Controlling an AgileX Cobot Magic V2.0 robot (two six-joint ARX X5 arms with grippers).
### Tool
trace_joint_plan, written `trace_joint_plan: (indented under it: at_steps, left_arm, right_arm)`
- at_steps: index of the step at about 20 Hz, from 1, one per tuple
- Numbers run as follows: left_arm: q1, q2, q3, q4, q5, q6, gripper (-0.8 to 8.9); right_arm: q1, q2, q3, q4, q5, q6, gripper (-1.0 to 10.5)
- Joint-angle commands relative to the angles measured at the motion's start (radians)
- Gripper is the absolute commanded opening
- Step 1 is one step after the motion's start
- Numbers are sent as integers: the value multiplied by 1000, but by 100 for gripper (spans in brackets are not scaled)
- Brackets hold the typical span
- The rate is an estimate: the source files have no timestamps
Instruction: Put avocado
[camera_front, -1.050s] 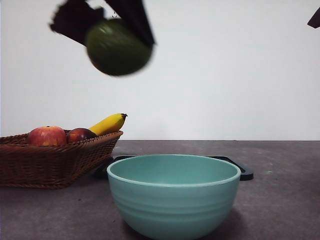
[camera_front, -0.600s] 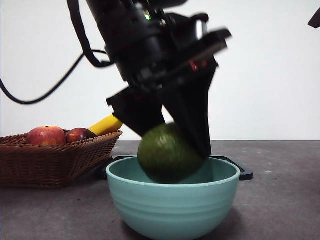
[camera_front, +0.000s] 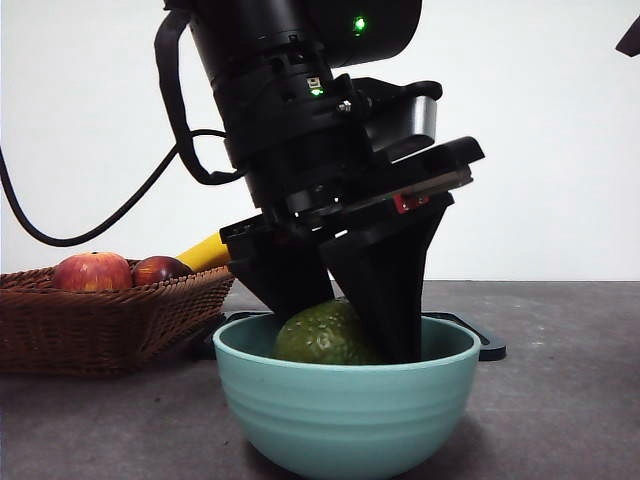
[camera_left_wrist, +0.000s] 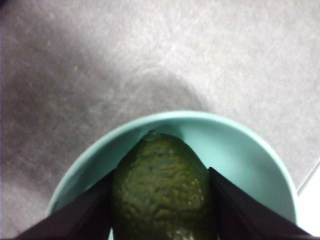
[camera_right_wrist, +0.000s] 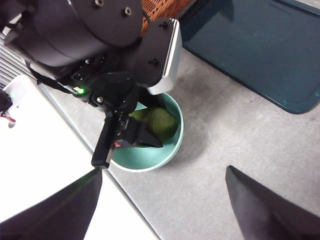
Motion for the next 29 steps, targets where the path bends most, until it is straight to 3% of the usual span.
trace_joint_plan:
  at_steps: [1, 9, 16, 21, 29]
  left_arm:
    - [-15, 18, 10, 4, -3, 16, 308]
    - [-19, 6, 11, -15, -2, 15, 311]
    - [13, -146, 41, -14, -5, 11, 311]
    - [113, -320, 42, -16, -5, -12, 311]
    - [362, -601, 18, -87, -4, -14, 311]
  right_arm:
    - [6, 6, 19, 8, 3, 7, 395]
    - [6, 6, 19, 8, 3, 7, 395]
    - [6, 6, 19, 8, 3, 7, 395]
    - [6, 7, 19, 8, 3, 8, 395]
    - [6, 7, 19, 8, 4, 8, 395]
